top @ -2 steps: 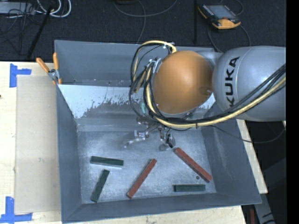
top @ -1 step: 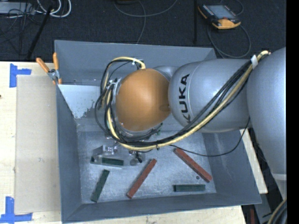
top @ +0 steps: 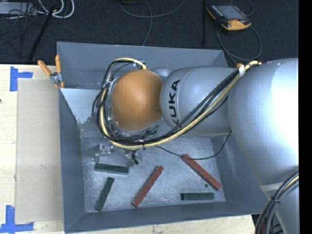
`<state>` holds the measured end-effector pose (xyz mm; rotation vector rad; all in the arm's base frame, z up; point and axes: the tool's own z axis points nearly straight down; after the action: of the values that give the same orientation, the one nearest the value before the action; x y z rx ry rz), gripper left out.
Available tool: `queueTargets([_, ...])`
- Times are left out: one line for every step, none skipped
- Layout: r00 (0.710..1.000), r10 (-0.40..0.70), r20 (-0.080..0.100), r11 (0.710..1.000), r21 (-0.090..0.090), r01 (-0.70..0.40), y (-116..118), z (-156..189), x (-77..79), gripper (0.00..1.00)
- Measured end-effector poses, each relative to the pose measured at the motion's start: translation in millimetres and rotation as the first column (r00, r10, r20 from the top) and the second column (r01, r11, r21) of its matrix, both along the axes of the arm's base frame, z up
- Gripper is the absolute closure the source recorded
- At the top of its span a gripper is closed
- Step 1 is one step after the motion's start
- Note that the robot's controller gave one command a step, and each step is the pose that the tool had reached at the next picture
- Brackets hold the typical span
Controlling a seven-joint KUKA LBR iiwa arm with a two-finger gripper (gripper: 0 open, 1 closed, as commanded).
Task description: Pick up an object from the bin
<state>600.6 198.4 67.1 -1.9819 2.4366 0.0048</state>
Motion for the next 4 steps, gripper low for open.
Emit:
queueTargets([0.998, -0.060, 0.003, 0.998, -0.001, 0.060, -6, 86, -54.8, 0.00])
queueTargets([0.999, 0.042, -0.006, 0.999, 0.000, -0.042, 48, 55, -123.0, 0.00])
queueTargets([0.976, 0.217, -0.003, 0.976, -0.004, -0.217, 47, 1, -93.2, 0.00])
queueTargets([0.977, 0.214, -0.001, 0.977, -0.001, -0.214, 48, 2, -92.8, 1.00])
